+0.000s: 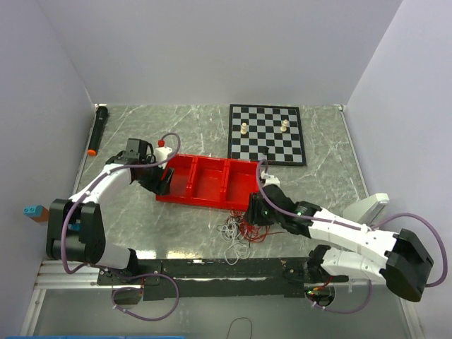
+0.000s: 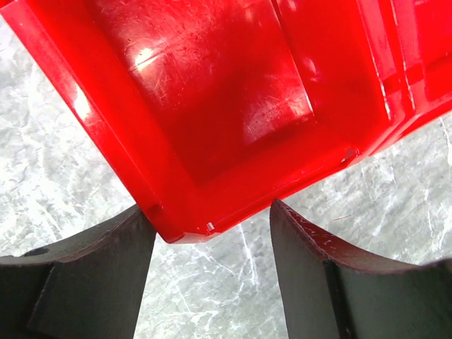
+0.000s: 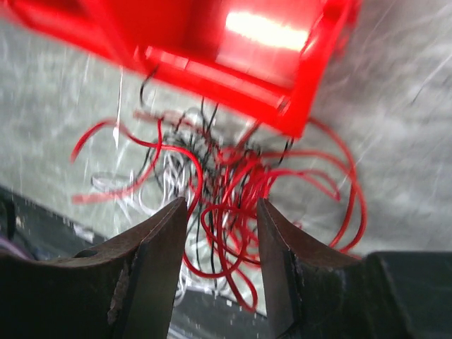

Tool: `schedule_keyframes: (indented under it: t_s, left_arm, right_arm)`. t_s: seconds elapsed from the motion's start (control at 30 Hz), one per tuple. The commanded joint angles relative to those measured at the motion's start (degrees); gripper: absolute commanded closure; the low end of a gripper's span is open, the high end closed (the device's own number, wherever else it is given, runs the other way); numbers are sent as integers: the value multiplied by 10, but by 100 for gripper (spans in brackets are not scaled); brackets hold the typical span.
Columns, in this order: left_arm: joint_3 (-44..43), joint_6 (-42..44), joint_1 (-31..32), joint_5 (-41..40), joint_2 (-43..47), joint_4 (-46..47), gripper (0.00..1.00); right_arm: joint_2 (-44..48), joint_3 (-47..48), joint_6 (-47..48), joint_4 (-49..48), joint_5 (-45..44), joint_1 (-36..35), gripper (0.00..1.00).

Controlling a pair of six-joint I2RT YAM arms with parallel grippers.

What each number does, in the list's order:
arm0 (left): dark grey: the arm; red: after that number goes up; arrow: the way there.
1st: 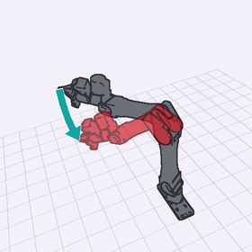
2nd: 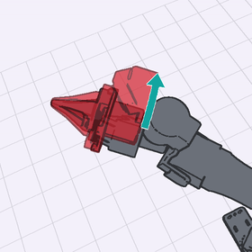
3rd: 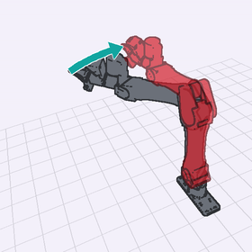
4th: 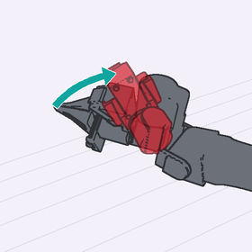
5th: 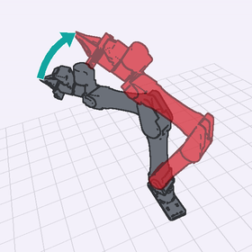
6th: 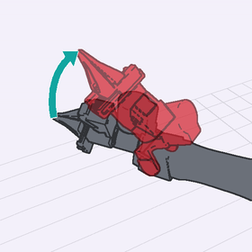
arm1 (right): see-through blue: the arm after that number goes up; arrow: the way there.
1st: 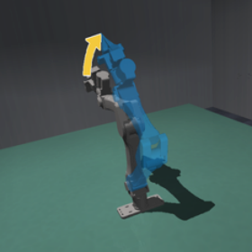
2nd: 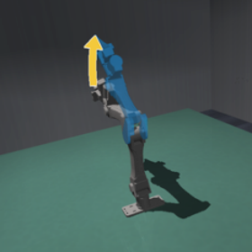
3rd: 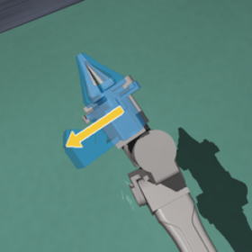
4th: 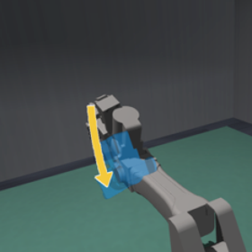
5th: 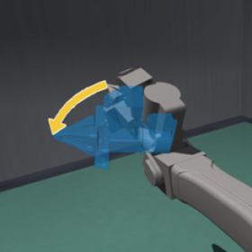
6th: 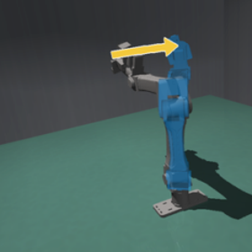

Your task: Untangle the cables

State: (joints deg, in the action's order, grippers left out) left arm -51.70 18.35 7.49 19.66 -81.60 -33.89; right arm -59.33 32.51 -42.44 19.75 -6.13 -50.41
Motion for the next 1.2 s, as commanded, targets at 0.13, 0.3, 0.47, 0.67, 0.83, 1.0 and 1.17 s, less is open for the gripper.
schedule_keyframes:
  t_s: [0.13, 0.3, 0.47, 0.67, 0.83, 1.0, 1.17]
  left_arm:
    - [6, 8, 34, 28, 32, -14, 31]
    - [-11, 9, 43, 26, 41, -30, 28]
    - [-61, 12, 43, 40, 49, -74, 17]
    - [-129, 17, 45, 93, 47, -146, 3]
    - [-144, 19, 103, 100, 48, -168, 3]
    - [-157, -6, 175, 92, 36, -152, 1]
    - [-177, -24, 243, 85, 10, -143, 6]
  right_arm:
    - [5, -3, -6, -9, 24, -37, 48]
    - [-85, 65, 30, -52, 57, -44, 48]
    - [-116, 118, 40, -70, 74, -52, 48]
    - [-83, 107, 40, -45, 63, -54, 48]
    - [-26, 70, 46, -5, 36, -54, 46]
    - [19, 50, 56, 23, 22, -54, 48]
    - [48, 43, 59, 63, -6, -54, 49]
